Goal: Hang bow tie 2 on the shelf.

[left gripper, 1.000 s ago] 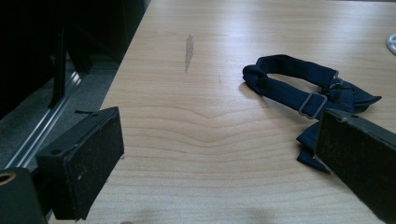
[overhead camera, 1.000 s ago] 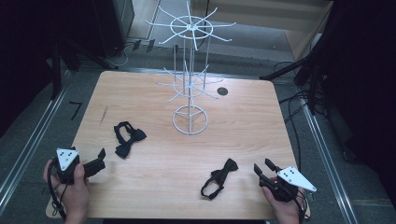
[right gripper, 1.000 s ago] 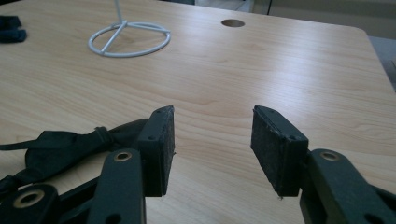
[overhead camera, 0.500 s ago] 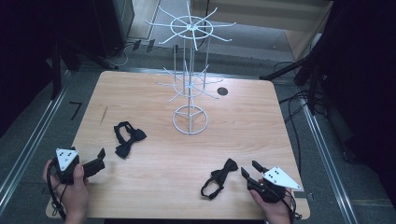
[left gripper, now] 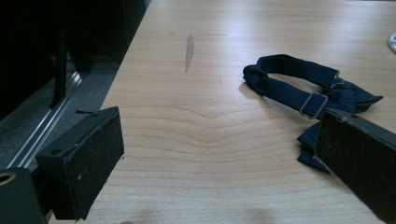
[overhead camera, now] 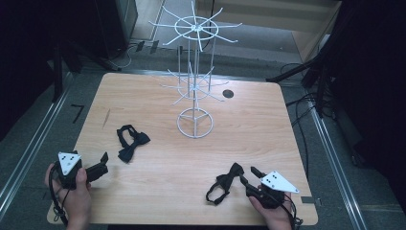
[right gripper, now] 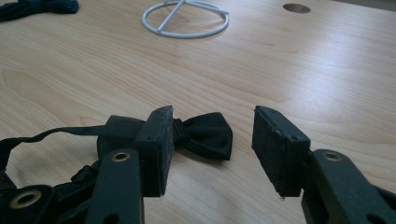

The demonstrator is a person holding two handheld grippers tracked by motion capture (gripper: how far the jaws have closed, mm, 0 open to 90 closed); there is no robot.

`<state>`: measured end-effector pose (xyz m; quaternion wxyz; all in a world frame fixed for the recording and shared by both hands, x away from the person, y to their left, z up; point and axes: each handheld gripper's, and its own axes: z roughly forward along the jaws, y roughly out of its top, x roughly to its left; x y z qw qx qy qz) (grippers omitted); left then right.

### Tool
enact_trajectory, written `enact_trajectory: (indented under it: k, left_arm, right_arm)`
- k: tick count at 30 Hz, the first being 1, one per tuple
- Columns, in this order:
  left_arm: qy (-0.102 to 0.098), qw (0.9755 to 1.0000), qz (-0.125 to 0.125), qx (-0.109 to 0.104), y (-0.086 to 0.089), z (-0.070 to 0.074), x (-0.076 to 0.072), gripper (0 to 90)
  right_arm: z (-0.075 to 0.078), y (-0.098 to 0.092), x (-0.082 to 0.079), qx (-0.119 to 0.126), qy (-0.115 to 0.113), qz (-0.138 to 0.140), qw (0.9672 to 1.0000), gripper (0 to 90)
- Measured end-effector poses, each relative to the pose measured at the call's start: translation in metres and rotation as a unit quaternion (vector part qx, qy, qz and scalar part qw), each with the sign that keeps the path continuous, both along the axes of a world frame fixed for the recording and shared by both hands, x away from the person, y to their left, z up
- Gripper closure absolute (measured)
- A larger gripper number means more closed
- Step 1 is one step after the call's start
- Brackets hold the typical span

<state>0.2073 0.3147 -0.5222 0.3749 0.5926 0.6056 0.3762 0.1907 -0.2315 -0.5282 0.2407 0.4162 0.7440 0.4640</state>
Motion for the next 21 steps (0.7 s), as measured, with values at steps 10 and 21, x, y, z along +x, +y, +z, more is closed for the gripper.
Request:
enact_trajectory:
  k: [10, 21]
  left_arm:
    - [0.001, 1.0000, -0.001, 0.000, 0.000, 0.000, 0.000, 2.2]
    - [-0.001, 1.0000, 0.000, -0.001, 0.000, 0.000, 0.000, 2.2]
  right_arm:
    - [-0.001, 0.010, -0.001, 0.000, 0.015, 0.027, 0.9995, 54.8]
    - [-0.004, 0.030, 0.000, -0.012, 0.030, 0.067, 0.9972, 57.3]
